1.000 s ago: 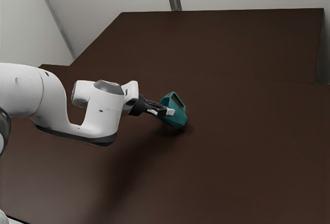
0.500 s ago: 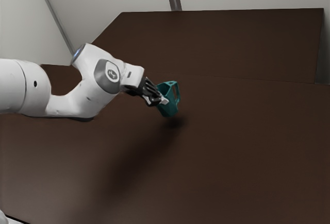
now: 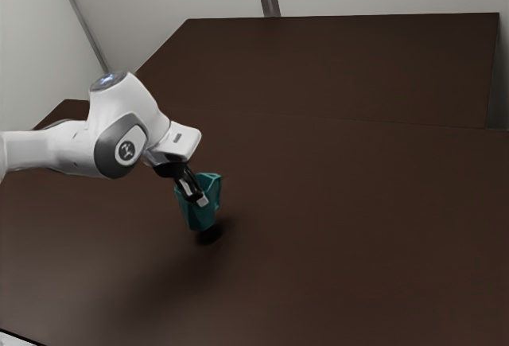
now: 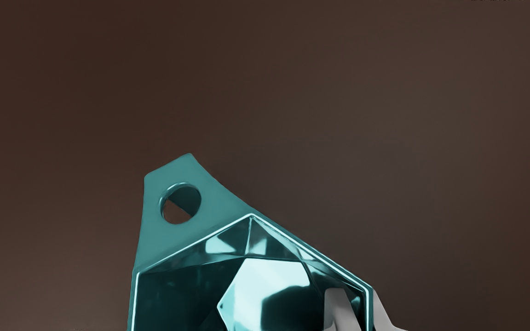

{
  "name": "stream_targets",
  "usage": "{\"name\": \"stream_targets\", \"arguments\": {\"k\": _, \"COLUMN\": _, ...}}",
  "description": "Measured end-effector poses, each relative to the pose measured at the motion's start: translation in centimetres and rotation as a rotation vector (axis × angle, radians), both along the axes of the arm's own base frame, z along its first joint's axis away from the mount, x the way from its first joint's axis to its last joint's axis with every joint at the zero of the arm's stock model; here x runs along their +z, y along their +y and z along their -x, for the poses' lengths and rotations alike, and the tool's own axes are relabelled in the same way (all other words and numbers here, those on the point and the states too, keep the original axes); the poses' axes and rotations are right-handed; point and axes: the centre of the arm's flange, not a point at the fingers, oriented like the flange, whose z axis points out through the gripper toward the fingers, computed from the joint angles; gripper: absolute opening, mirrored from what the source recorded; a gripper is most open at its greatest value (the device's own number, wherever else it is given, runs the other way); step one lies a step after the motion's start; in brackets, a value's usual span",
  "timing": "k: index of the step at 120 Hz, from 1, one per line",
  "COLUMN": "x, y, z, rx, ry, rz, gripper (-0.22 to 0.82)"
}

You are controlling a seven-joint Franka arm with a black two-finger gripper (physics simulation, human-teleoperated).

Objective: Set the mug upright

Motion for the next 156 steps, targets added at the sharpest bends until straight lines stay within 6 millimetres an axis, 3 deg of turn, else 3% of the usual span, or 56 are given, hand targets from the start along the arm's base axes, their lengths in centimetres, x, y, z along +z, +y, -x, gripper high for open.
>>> {"name": "stream_targets", "arguments": {"k": 36, "x": -1.8, "y": 0.3, "z": 1.4, "rx": 0.199, "ry": -0.053, "rz": 0.007, "gripper": -0.18}}
{"name": "stream_targets", "arguments": {"k": 124, "x": -3.6, "y": 0.2, "z": 0.7, "rx": 0.452, "ry": -0.021, "rz": 0.040, "gripper": -0.18}}
{"name": "stream_targets", "arguments": {"k": 156, "x": -3.7, "y": 0.1, "z": 0.7, "rx": 0.491, "ry": -0.007, "rz": 0.047, "gripper": -0.04}}
